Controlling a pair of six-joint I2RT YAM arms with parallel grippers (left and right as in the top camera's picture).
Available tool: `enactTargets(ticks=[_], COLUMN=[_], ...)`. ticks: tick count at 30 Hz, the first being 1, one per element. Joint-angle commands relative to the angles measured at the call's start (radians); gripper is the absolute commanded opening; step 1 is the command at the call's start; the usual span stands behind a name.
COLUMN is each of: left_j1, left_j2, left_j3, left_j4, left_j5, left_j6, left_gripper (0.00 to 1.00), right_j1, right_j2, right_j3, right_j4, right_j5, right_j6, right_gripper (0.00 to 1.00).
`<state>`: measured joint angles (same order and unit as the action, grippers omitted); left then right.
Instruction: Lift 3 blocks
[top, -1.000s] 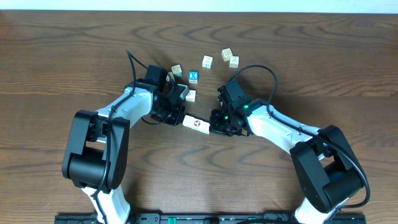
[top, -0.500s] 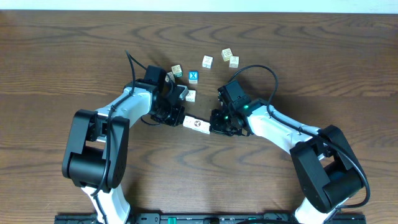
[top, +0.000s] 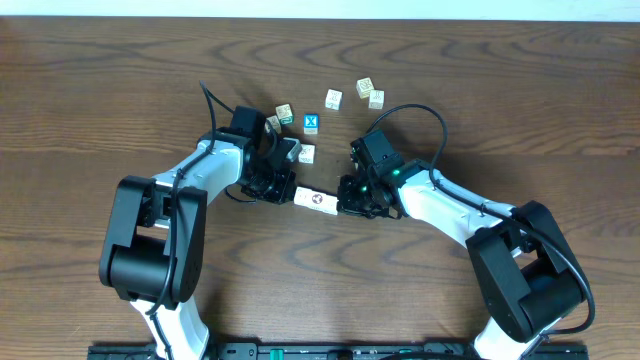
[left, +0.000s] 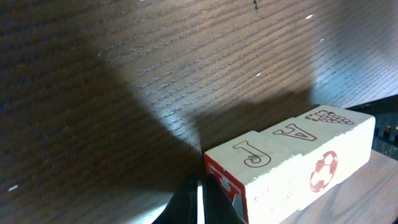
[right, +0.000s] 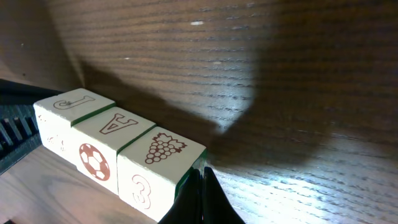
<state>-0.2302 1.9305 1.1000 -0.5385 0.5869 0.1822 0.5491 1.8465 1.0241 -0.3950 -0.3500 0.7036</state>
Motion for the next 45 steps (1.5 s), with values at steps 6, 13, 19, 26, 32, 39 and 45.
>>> enactTargets(ticks=[6, 13, 19, 26, 32, 39, 45], left_j1=[-0.015, -0.015, -0.015, -0.015, -0.015, -0.014, -0.014], left_j2=[0.020, 0.020, 0.020, 0.020, 0.020, 0.018, 0.016], left_j3=[-0.016, -0.015, -0.009, -0.009, -0.009, -0.009, -0.009], left_j4=[0.004, 0.042, 0.054, 0.054, 0.054, 0.038, 0.034], left_j5=[-0.150, -0.190, -0.215, -0.288, -0.312, -0.219, -0.175], left_j6=[-0.005, -0.016, -0.024, -0.032, -0.036, -0.038, -0.039], left_gripper=[0.07, 0.07, 0.07, 0.07, 0.07, 0.07, 0.07], right_j1=[0.009, 0.009, 0.009, 0.009, 0.009, 0.009, 0.009], right_j2=[0.013, 0.013, 0.013, 0.013, 0.013, 0.013, 0.013], right_j3=[0.002, 0.002, 0.002, 0.002, 0.002, 0.002, 0.002], right_j4=[0.010, 0.002, -0.018, -0.018, -0.018, -0.018, -0.021], right_j5=[-0.058, -0.045, -0.040, -0.040, -0.040, -0.039, -0.034], right_j6=[-0.021, -0.021, -0.028, -0.029, -0.029, -0.032, -0.032], right_gripper=[0.01, 0.01, 0.01, 0.01, 0.01, 0.01, 0.01])
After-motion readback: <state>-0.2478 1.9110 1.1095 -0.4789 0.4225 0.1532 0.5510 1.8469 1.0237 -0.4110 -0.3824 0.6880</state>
